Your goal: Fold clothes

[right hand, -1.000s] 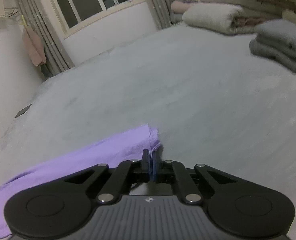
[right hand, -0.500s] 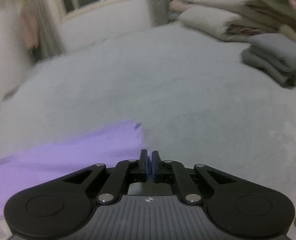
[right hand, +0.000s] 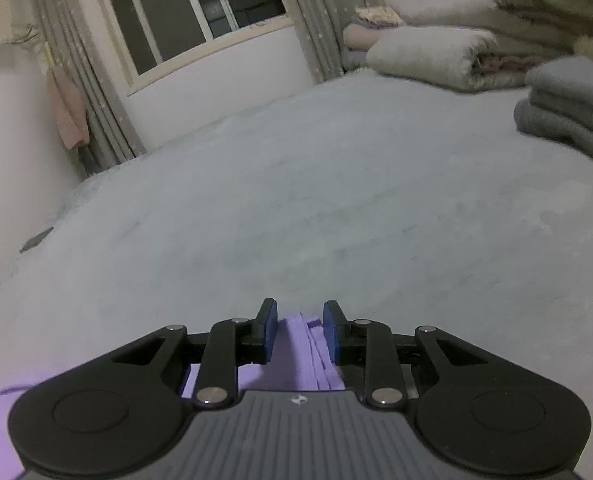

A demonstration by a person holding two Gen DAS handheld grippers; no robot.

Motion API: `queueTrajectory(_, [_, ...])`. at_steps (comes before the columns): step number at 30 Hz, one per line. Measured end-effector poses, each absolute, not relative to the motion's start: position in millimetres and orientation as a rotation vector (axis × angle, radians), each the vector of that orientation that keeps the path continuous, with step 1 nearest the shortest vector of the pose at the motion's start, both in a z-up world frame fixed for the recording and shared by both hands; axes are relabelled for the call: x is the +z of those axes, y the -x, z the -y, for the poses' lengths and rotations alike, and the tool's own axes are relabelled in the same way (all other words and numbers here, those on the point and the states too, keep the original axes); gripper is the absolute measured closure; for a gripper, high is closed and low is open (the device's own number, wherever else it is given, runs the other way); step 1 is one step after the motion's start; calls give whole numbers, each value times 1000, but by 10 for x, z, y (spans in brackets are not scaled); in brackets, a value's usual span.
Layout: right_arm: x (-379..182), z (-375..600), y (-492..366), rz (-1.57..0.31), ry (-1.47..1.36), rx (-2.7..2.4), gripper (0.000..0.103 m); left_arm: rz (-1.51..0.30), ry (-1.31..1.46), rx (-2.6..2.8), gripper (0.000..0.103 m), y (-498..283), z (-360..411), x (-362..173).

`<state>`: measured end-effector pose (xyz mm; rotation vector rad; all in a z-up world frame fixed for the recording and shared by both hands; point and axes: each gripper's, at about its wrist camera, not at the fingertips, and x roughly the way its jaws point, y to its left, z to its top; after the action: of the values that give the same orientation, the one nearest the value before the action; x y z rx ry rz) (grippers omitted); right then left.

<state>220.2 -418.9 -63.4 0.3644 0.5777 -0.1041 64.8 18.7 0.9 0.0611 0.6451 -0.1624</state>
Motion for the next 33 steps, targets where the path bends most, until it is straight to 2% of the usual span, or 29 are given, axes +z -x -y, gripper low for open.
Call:
queueTrajectory(1, [-636,4203,-2217,-576,-368,-102,92,-645,-61,-162,8,-648,-188,8])
queueTrajectory(2, [-632,4204,-2230,-569,-364,-101,98,-645,-62,-162,8,-648,-188,7])
queueTrajectory(7, [-528,4156,-2134,-452,-313,-110,99,-645,-62,-163,8,-654,-195,1])
queueTrajectory(17, [-580,4065,-2109,-459,-295,-173,98,-645,-63,-163,7,-656,-190,-3])
queueTrajectory(18, [-577,4081,-2088,-452,-301,-189,98,-645,-63,-163,7,-656,-191,-5])
queueTrajectory(19, [-559,4103,-2055,-435,-315,-204,90,-645,-63,-163,7,-656,-191,-7])
queueTrajectory(20, [-534,4132,-2013,-415,-337,-210,79,-645,-64,-162,7,-657,-190,-7])
queueTrajectory(21, [-518,4160,-1976,-405,-357,-208,76,-644,-65,-162,7,-657,-189,-6])
queueTrajectory(28, [-573,3976,-2024,-593,-245,-92,75,-644,-64,-162,7,-660,-185,-6])
queueTrajectory(30, [-595,3905,-2069,-623,-198,-124,85,-644,-64,-162,7,-660,-186,-7])
queueTrajectory(31, [-595,3880,-2080,-627,-167,-159,96,-644,-64,-162,7,-660,-186,-6])
queueTrajectory(32, [-587,3862,-2079,-624,-130,-202,100,-644,-64,-162,7,-660,-186,-6])
queueTrajectory(33, [-578,3848,-2078,-618,-86,-248,100,-644,-64,-162,7,-660,-186,-6])
